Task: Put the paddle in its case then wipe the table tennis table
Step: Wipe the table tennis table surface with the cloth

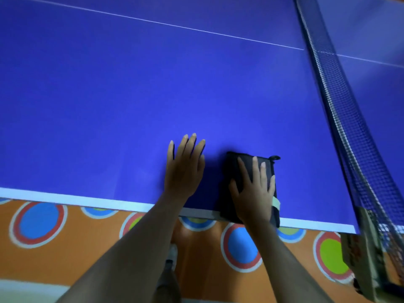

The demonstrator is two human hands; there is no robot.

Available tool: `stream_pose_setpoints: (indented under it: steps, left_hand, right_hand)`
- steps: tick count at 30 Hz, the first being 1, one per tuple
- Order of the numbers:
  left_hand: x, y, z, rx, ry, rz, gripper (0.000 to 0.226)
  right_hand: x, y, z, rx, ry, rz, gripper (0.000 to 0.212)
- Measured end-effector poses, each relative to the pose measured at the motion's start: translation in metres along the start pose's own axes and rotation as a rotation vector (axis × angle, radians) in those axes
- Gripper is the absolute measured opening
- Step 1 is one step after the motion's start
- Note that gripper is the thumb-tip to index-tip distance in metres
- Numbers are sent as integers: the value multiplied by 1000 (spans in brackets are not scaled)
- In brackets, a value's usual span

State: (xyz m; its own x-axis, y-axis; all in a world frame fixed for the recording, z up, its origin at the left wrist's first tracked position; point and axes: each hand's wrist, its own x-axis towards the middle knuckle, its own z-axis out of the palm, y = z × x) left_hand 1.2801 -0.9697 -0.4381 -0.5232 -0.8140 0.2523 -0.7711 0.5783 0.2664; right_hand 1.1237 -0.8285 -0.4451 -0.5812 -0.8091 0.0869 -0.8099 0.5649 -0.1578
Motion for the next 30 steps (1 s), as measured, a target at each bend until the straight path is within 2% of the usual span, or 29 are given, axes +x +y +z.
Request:
stream_pose_setpoints:
  steps: [12,18,24,30]
  left_hand:
    - [2,0,9,74,-65,-18,52]
    - [6,-2,10,92,-109,-10,53]
    - [7,-2,9,104,-85,-19,54]
    - [7,-4,10,71,6,0,52]
  right_hand:
    - [166,19,8,-55,2,-20,64]
    - [214,27,9,-36,-20,-47,60]
    - [190,30,7,-14,-37,-43,62]
    - [68,49,-3,-33,-16,-38,63]
